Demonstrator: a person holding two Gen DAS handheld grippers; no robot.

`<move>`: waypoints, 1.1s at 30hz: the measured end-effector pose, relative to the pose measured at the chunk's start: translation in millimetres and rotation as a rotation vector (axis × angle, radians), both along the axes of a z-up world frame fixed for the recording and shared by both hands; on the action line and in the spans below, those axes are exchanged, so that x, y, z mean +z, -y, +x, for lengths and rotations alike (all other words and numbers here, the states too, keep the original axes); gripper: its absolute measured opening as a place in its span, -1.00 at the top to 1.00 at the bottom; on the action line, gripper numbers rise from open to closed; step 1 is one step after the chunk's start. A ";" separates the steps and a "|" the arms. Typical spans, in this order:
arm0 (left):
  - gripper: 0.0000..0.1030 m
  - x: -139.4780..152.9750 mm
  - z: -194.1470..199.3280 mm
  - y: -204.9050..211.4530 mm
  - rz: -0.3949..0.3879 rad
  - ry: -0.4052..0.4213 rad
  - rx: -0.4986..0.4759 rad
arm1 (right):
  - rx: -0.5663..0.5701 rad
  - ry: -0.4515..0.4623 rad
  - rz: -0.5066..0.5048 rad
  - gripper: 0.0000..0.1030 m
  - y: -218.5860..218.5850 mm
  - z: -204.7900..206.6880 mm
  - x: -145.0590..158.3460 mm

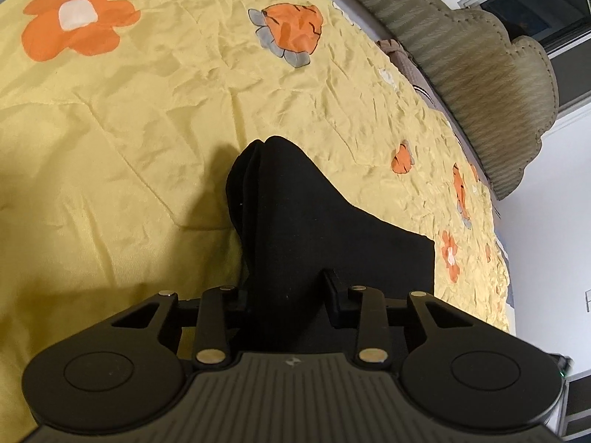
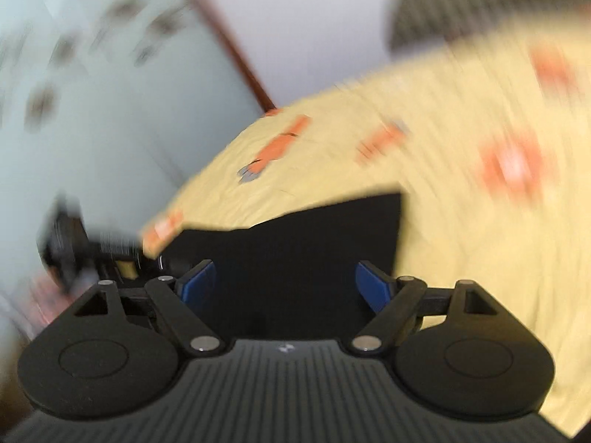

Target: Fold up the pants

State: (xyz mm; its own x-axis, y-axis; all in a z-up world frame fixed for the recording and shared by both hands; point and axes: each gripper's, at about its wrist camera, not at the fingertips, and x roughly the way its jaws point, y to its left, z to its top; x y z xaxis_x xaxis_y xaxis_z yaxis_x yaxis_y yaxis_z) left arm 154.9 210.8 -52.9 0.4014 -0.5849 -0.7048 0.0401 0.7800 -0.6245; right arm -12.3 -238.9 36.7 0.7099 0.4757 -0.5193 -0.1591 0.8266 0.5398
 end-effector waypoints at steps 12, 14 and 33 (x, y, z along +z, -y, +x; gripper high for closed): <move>0.32 8.2 -7.0 15.0 0.119 0.062 -0.002 | 0.036 -0.233 0.507 -0.35 65.1 22.3 -74.6; 0.31 7.1 -7.0 14.0 0.116 0.058 0.004 | 0.014 -0.247 0.475 -0.26 58.4 28.2 -73.0; 0.27 -0.2 -5.6 11.0 0.085 0.050 0.001 | 0.016 -0.277 0.273 0.38 14.7 69.9 -68.9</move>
